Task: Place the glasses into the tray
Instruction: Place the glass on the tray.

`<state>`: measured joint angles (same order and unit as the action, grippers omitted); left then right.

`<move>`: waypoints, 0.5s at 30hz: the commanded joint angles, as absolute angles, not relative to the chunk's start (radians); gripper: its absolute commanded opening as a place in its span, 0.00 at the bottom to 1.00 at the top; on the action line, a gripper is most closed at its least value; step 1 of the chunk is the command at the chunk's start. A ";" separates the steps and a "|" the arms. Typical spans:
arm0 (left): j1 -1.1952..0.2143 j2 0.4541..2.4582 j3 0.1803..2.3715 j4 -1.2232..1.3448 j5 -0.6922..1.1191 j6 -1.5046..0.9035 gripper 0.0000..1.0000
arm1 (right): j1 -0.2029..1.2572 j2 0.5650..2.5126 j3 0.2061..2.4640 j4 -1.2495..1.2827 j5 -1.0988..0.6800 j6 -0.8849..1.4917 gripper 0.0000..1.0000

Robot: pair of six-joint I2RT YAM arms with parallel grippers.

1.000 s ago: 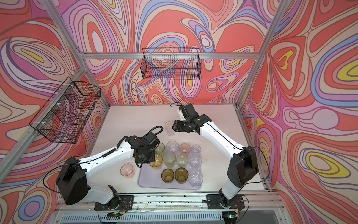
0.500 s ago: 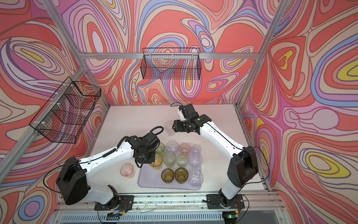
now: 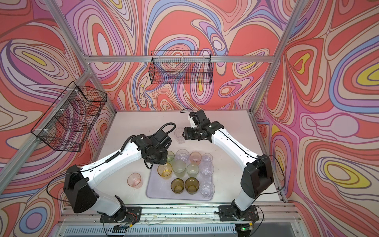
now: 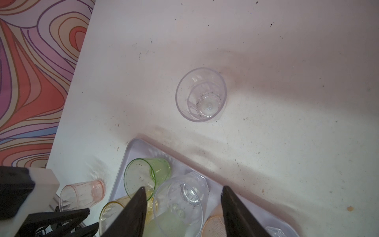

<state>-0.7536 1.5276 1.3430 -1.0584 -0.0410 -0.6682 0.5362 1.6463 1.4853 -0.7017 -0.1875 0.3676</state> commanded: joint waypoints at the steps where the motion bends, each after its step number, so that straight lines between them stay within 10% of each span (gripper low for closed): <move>1: -0.747 1.577 1.422 -1.120 -0.064 -0.592 0.34 | 0.532 1.626 1.461 -0.699 -0.182 0.363 0.60; 15: -0.644 1.800 1.743 -1.149 -0.083 -0.403 0.36 | 0.531 1.587 1.441 -0.742 -0.163 0.335 0.60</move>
<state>-0.6613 1.7672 1.6897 -1.1126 -0.0620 -0.4702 0.5362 1.6283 1.4609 -0.7273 -0.1787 0.3489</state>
